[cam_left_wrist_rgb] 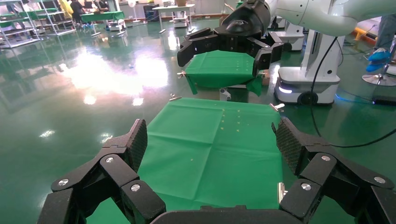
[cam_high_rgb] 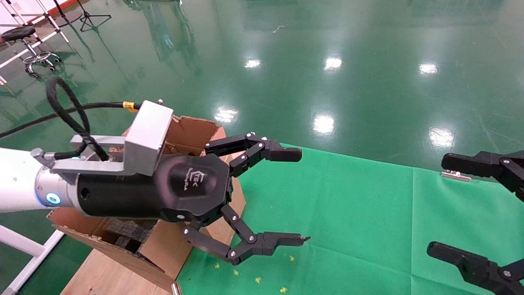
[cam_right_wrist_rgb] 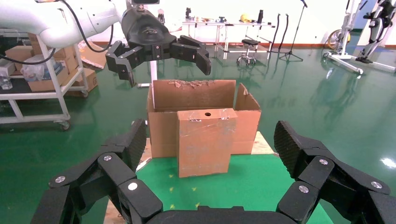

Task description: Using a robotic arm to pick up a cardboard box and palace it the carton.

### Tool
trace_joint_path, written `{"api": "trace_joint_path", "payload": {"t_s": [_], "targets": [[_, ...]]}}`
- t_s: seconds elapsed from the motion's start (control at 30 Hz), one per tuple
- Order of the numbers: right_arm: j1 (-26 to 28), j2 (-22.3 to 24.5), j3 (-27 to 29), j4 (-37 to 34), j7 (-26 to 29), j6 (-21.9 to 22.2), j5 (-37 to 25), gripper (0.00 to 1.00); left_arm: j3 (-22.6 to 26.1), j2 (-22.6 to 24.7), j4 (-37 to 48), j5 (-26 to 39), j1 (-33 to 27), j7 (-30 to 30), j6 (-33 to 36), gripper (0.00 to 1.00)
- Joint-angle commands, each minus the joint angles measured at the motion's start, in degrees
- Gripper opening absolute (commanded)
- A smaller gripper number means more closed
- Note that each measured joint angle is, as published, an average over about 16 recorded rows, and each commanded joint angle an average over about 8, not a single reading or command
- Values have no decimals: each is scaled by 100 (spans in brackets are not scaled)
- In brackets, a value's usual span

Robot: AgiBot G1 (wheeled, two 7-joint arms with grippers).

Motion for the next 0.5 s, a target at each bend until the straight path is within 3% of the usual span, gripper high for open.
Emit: {"api": "trace_joint_path", "payload": {"t_s": [0.03,0.4,0.43,0.5], "targets": [[0,0,0,0,0,0,0,100,0,0,0,0,0,0,0,100],[0,0,0,0,0,0,0,100,2,-7,-4,10,3,-2,2,100],[0,0,0,0,0,0,0,96,8,-17,-7,27,2,-7,5,100],[0,0,0,0,0,0,0,71,57,-70,-48,152,-46,-66,18,100]]}}
